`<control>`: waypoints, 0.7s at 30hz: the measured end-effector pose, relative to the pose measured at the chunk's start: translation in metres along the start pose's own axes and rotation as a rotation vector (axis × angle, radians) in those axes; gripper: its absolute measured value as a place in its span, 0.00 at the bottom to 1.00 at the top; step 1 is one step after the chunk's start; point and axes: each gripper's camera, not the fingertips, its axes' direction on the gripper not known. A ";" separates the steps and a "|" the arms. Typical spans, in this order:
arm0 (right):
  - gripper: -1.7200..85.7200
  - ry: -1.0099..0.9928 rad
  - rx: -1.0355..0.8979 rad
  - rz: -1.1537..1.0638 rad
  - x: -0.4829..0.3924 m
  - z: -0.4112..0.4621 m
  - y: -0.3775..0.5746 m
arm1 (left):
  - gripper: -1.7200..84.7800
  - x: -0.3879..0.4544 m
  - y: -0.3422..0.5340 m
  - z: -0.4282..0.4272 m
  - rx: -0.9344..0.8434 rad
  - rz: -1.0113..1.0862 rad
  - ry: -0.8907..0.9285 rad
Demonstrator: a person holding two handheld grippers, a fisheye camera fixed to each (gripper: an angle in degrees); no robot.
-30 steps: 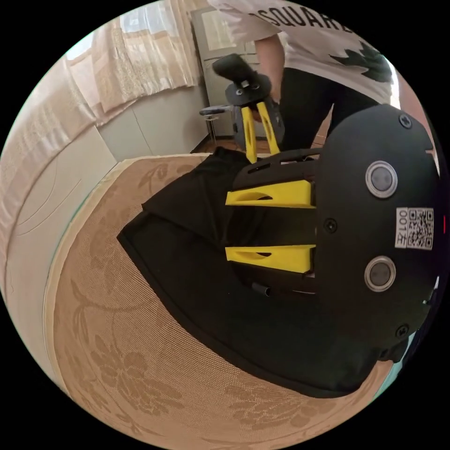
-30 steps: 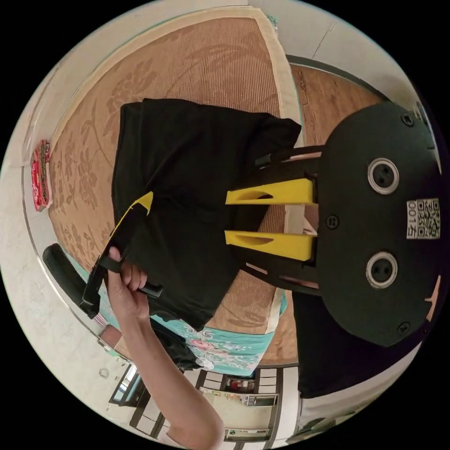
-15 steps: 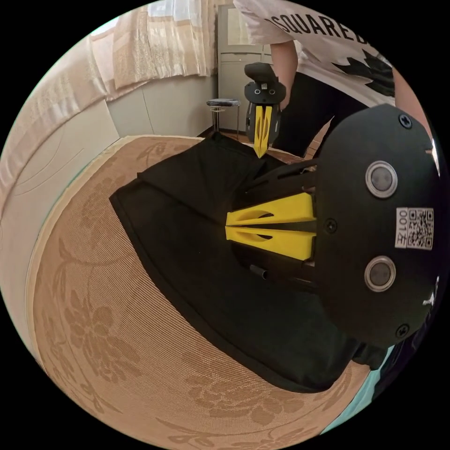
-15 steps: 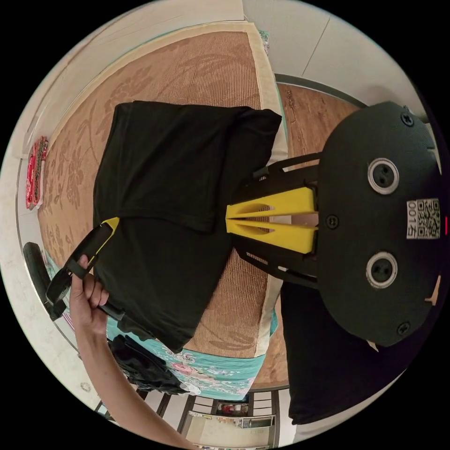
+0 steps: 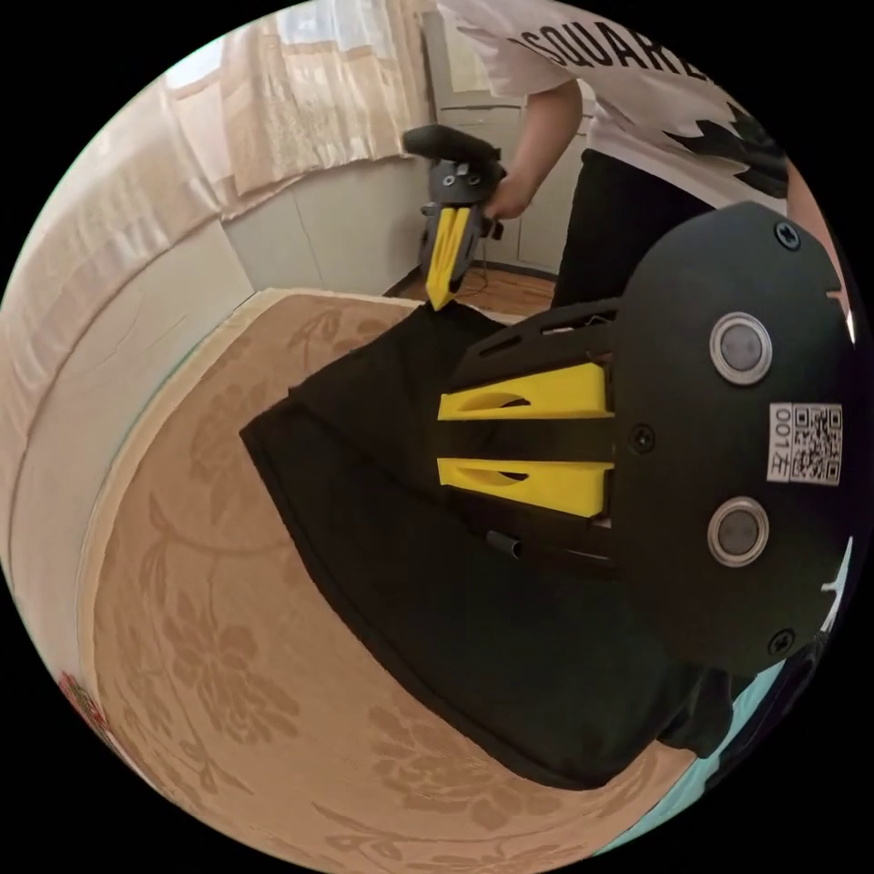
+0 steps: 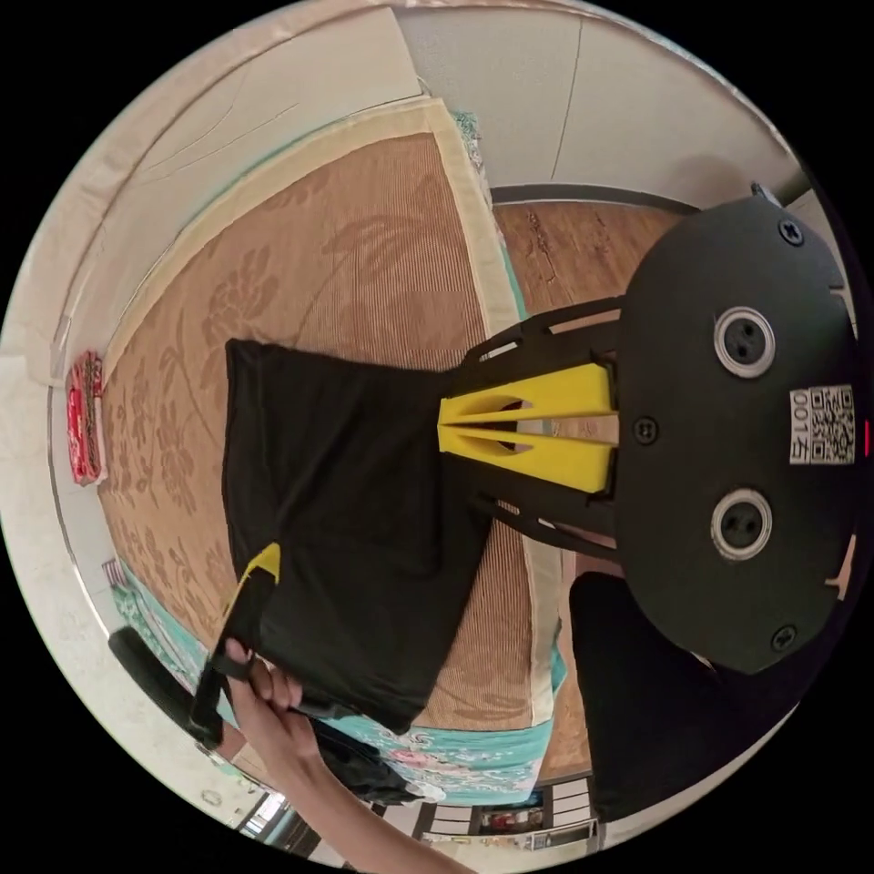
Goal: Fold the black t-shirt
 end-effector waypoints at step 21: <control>0.03 -0.017 0.065 -0.262 -0.026 0.009 -0.201 | 0.02 0.051 0.204 0.009 -0.092 -0.235 -0.074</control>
